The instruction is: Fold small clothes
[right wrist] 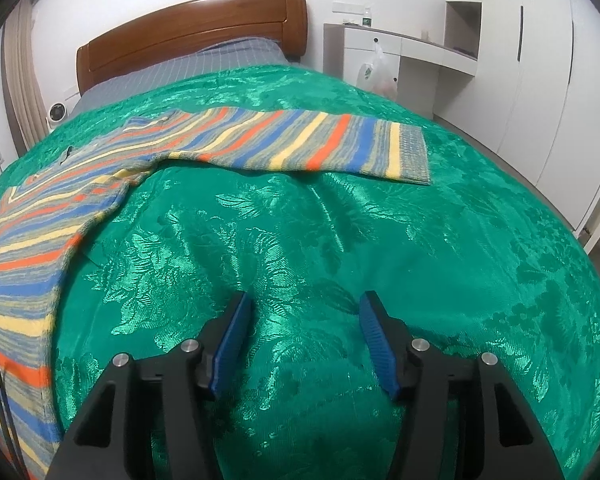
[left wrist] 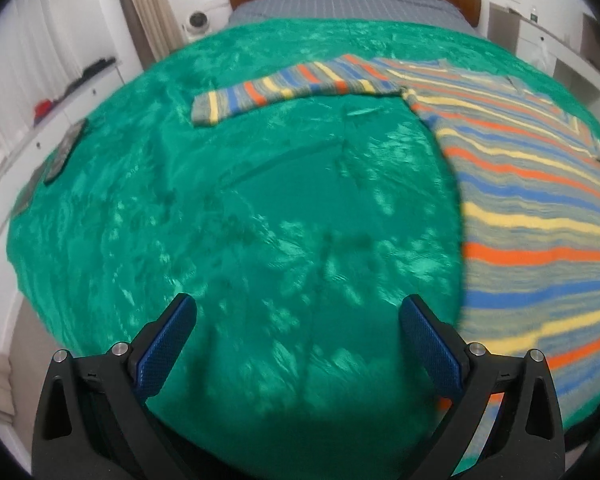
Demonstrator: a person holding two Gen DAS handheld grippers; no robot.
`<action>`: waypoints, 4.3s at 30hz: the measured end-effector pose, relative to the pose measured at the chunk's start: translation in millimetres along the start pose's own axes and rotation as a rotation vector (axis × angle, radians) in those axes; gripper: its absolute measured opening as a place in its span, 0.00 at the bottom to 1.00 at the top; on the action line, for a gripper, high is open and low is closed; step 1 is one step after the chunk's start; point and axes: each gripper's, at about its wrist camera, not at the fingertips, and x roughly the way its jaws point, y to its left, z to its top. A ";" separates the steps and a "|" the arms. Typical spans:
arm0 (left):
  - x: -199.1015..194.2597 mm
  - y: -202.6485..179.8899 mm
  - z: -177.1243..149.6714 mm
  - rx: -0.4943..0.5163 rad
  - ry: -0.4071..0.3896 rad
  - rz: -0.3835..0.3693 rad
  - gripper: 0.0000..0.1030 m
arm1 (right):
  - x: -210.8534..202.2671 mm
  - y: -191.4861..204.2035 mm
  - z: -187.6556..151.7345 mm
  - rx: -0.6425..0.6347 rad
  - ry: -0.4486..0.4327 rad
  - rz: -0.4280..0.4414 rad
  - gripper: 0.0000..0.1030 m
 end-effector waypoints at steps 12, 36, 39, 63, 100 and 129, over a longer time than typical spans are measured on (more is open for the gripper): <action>19.4 -13.9 37.8 0.010 -0.118 -0.073 0.99 | -4.0 -9.9 13.7 0.007 0.131 0.061 0.61; 51.7 5.7 25.1 -0.095 -0.061 0.020 0.99 | 112.1 -153.2 123.9 0.524 0.346 0.387 0.02; 52.0 6.0 35.7 -0.078 -0.065 0.019 0.99 | 109.7 -145.7 129.8 0.466 0.346 0.264 0.01; 69.0 14.4 36.1 -0.107 -0.129 -0.014 1.00 | 45.0 251.7 240.2 -0.027 0.276 0.715 0.37; 63.1 4.9 22.4 -0.087 -0.167 0.036 1.00 | -124.5 85.2 -77.6 -0.355 0.396 0.413 0.50; 148.1 151.6 191.1 -0.459 0.119 -0.098 0.03 | -82.0 154.9 -60.7 -0.243 0.138 0.404 0.72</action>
